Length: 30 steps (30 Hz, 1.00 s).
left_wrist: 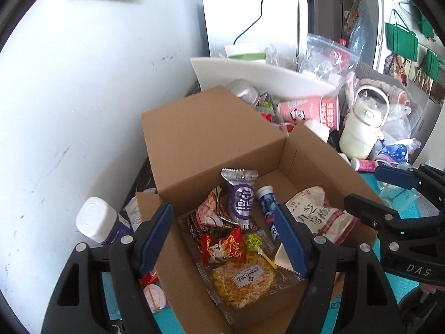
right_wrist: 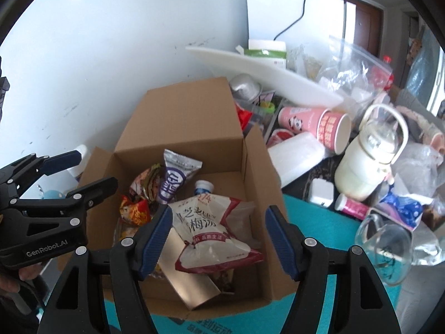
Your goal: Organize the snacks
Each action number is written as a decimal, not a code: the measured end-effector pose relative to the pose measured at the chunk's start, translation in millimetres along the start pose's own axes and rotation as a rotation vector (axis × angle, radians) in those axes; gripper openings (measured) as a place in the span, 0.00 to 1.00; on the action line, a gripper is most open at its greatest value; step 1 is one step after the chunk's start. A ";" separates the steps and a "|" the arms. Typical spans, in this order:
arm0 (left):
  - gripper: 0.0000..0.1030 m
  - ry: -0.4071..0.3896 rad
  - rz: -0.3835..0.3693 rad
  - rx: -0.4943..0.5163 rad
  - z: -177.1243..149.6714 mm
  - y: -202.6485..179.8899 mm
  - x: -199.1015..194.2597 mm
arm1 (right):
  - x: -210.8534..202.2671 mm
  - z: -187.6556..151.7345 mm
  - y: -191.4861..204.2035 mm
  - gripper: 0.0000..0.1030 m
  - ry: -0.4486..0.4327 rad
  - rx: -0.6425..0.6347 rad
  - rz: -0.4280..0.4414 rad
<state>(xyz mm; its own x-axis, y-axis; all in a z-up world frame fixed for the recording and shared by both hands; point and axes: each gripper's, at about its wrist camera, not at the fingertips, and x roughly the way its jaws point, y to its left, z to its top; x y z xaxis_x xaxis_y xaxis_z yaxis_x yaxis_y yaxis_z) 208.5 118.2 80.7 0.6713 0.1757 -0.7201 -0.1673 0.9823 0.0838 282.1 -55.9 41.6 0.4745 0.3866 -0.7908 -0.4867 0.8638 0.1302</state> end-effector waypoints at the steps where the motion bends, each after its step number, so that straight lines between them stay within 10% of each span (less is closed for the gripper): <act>1: 0.72 -0.009 -0.002 -0.002 0.8 0.6 -6.9 | -8.8 1.6 1.3 0.68 -0.019 -0.013 -0.009; 30: 0.75 -0.208 -0.109 -0.034 -80.7 -30.4 -164.4 | -174.2 -77.2 28.1 0.79 -0.280 -0.044 -0.048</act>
<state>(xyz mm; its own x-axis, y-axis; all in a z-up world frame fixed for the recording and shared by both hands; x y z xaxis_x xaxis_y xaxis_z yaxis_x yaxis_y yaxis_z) 44.9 54.3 141.0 0.8207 0.0813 -0.5655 -0.1070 0.9942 -0.0124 129.1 -123.9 136.9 0.6789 0.4254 -0.5985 -0.4876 0.8706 0.0657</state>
